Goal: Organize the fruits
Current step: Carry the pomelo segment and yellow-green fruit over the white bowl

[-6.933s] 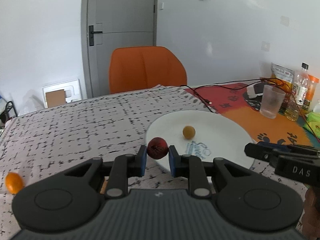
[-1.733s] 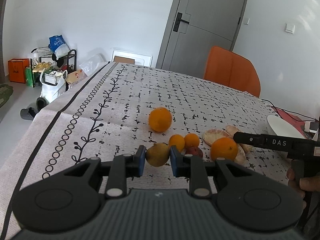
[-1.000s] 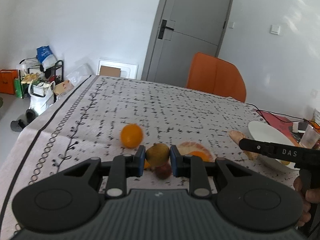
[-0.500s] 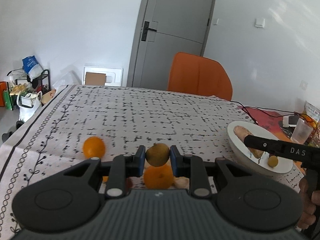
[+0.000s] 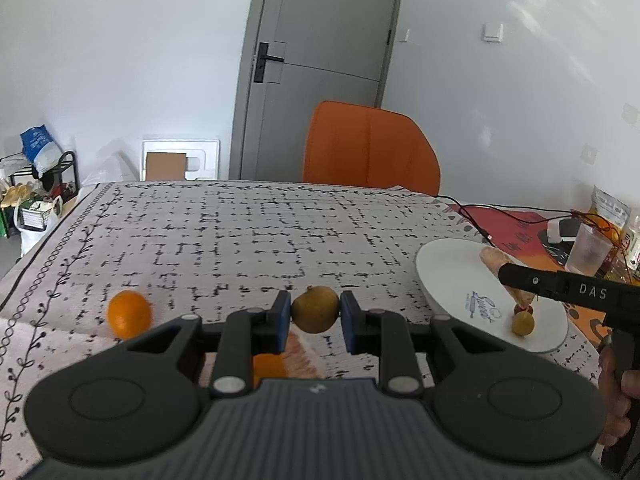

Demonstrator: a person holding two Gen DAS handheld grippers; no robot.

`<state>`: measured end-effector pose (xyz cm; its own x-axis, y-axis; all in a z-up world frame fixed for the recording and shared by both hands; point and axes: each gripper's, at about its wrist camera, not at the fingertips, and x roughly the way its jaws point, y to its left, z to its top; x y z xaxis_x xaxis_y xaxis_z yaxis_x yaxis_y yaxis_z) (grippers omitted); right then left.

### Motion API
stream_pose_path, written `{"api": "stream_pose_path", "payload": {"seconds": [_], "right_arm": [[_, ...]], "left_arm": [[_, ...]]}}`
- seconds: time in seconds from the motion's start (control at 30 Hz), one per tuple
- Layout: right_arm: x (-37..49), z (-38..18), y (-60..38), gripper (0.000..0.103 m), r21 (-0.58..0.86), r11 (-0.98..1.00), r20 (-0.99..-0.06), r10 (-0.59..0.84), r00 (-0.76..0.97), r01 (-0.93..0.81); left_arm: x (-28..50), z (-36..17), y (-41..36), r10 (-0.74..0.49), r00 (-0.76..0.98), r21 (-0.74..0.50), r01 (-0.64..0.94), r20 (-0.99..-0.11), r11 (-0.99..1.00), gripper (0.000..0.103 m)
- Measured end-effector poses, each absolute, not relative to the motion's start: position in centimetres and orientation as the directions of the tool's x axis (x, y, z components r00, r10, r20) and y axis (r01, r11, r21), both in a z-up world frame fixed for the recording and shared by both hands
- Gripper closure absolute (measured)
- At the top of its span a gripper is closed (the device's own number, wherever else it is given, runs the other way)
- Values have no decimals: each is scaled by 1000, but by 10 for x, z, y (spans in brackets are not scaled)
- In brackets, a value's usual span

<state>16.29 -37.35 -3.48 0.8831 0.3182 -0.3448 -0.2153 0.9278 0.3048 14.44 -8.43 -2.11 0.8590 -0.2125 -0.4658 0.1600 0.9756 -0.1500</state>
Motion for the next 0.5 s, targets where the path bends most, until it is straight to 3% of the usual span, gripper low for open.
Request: {"api": "stream_pose_path", "payload": {"seconds": [0.5], "right_arm": [[173, -39, -421, 72, 311, 943, -341, 230, 911, -121]], "left_arm": [[169, -24, -130, -270, 838, -127, 238, -474, 963, 78]]}}
